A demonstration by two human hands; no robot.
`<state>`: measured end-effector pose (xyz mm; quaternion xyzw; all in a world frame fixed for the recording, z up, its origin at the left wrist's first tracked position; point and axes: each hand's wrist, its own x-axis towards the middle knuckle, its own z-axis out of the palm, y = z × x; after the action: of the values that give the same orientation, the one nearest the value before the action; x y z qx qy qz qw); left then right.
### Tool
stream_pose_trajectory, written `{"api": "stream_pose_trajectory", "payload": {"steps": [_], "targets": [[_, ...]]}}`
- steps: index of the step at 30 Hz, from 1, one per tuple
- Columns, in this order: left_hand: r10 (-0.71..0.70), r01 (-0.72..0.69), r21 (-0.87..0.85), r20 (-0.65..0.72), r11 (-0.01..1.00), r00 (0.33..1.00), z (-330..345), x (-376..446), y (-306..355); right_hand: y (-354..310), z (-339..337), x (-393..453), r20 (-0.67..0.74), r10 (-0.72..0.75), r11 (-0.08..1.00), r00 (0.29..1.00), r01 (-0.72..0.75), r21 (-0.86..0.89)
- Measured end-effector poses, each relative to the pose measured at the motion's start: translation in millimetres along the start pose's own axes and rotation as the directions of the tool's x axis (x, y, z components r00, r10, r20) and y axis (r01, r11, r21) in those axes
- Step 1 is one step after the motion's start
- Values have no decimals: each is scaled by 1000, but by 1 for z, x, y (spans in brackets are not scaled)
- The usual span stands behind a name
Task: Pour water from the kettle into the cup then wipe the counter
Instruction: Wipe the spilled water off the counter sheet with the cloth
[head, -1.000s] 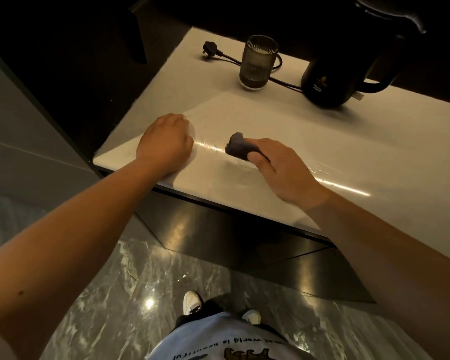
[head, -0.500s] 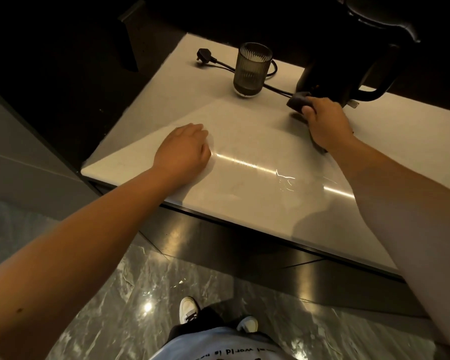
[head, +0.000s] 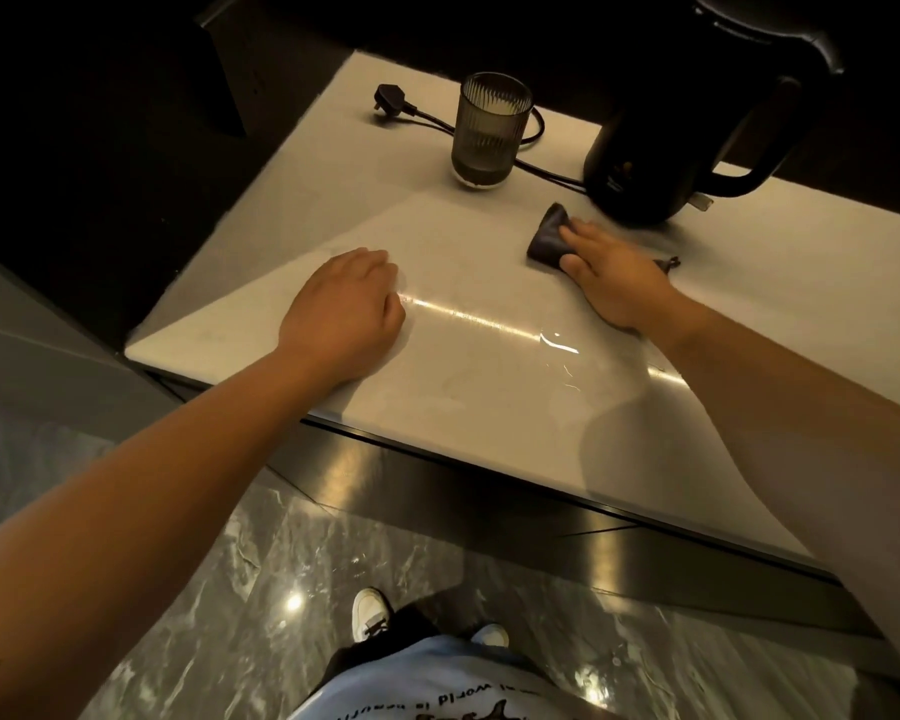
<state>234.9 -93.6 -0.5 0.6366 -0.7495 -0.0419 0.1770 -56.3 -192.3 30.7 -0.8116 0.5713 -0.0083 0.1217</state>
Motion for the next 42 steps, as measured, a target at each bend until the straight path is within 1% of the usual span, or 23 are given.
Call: {"api": "stream_pose_trajectory", "payload": {"steps": [7, 13, 17, 19, 21, 22, 24, 26, 28, 29, 31, 32, 33, 35, 36, 39, 42], "targets": [[24, -24, 1, 23, 1000, 999, -1, 0, 1, -24, 14, -58, 54, -93, 995, 994, 92, 29], [17, -18, 19, 51, 1000, 999, -2, -3, 2, -35, 27, -92, 29, -195, 981, 980, 195, 21], [19, -20, 18, 51, 1000, 999, -1, -1, -1, -44, 34, -111, 24, -201, 979, 979, 201, 29], [12, -13, 4, 42, 1000, 999, 0, 0, -2, -48, 38, -119, -13, -185, 978, 983, 186, 93], [15, -14, -6, 34, 1000, 999, -1, -1, -1, -47, 36, -121, -103, -168, 957, 980, 187, 223], [18, -18, -6, 32, 1000, 999, -1, -2, -1, -44, 31, -119, -145, -133, 940, 980, 171, 295], [15, -15, 2, 36, 1000, 999, 0, -2, -1, -30, 16, -110, -239, -14, 902, 971, 116, 416], [14, -14, 9, 27, 1000, 1000, 1, -1, -1, -3, -4, -96, -354, 157, 877, 922, 34, 479], [16, -16, 10, 9, 1000, 1000, 2, 1, -1, 34, -22, -80, -436, 325, 889, 840, -115, 442], [12, -12, 10, 7, 1000, 1000, 2, 1, -2, 54, -29, -73, -444, 395, 885, 804, -205, 418], [8, -8, 2, 0, 1000, 1000, 1, 1, -2, 88, -34, -63, -386, 496, 858, 778, -371, 355], [11, -11, 1, -6, 1000, 1000, 1, 0, -2, 99, -32, -59, -339, 513, 854, 789, -428, 295], [14, -14, 2, -8, 1000, 1000, 1, 0, -2, 107, -28, -55, -287, 495, 867, 820, -449, 215], [20, -20, 4, -14, 1000, 1000, 1, 1, -2, 115, -18, -49, -189, 415, 910, 890, -411, 60], [14, -14, 3, -14, 1000, 1000, 2, 1, -2, 116, -14, -48, -160, 389, 920, 907, -393, 9], [8, -8, 10, -9, 1000, 1000, 3, 1, -3, 106, -8, -57, -121, 334, 941, 935, -339, -22], [22, -22, -1, 4, 1000, 1000, 3, 1, -4, 65, 4, -87, -88, 296, 954, 951, -298, -15]]}}
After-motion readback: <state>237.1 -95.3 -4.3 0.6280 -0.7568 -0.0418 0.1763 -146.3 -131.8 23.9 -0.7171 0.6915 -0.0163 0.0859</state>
